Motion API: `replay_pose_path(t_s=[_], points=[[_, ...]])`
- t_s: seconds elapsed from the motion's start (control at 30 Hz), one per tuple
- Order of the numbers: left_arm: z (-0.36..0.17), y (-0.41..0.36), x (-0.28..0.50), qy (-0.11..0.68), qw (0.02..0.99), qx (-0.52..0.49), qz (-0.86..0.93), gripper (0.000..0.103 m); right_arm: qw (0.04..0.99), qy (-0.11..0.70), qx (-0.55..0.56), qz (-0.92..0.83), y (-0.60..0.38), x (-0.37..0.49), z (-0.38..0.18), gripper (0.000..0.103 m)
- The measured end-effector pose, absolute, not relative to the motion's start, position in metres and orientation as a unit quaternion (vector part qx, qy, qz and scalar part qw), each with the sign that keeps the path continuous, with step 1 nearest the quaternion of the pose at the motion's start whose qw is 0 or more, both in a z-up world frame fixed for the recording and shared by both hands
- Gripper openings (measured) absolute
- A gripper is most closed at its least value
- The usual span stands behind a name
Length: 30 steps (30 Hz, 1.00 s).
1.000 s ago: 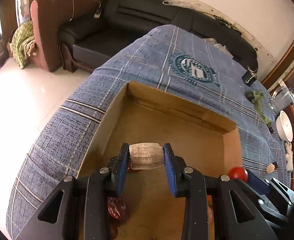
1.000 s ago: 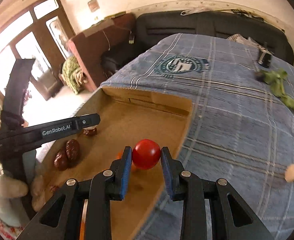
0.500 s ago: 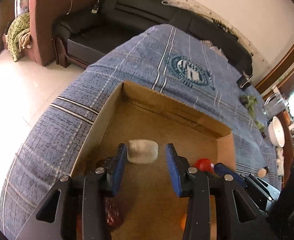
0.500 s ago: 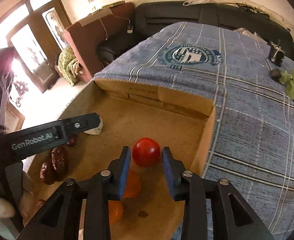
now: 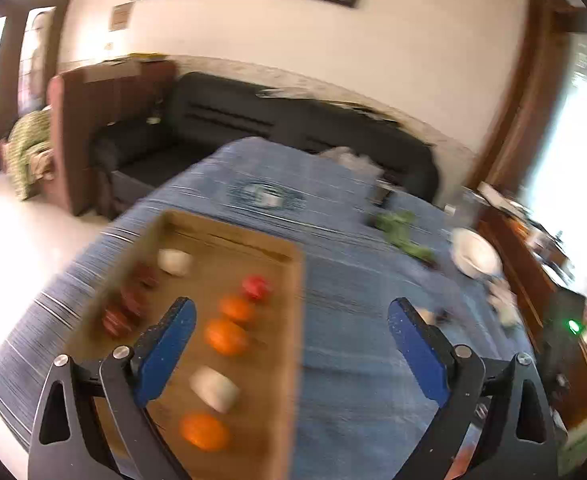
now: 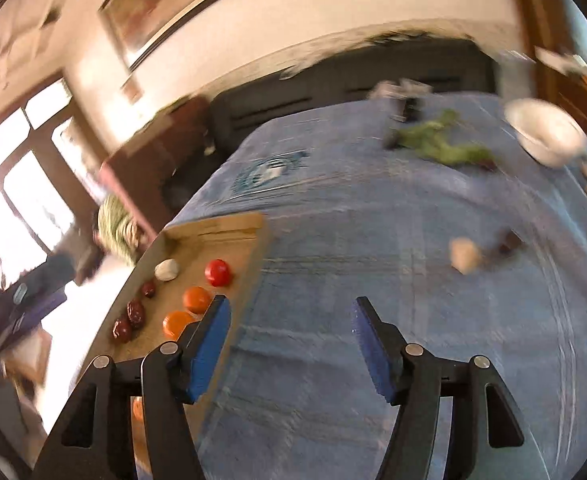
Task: Organize fruits
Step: 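Lift both open tools out of the box and back over the table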
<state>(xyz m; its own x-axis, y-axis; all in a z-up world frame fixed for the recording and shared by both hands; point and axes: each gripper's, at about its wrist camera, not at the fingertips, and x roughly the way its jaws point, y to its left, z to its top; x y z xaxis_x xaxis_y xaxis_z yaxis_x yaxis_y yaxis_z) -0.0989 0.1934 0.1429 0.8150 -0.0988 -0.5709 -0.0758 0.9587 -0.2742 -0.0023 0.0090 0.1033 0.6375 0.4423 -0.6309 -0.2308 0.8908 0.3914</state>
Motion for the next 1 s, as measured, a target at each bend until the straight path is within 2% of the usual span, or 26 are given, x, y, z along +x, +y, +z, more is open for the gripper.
replay_pose_path(t_s=[0.17, 0.33, 1.0], points=[[0.139, 0.131, -0.126, 0.292, 0.952, -0.088, -0.016, 0.097, 0.894, 0.372, 0.207, 0.141, -0.053, -0.029, 0.097, 0.068], [0.142, 0.102, -0.139, 0.278, 0.960, -0.041, -0.001, 0.097, 0.895, 0.360, 0.236, 0.119, -0.087, -0.049, 0.094, 0.069], [0.129, 0.101, -0.146, 0.297, 0.955, -0.021, 0.020, 0.097, 0.898, 0.360, 0.228, 0.112, -0.090, -0.064, 0.088, 0.071]])
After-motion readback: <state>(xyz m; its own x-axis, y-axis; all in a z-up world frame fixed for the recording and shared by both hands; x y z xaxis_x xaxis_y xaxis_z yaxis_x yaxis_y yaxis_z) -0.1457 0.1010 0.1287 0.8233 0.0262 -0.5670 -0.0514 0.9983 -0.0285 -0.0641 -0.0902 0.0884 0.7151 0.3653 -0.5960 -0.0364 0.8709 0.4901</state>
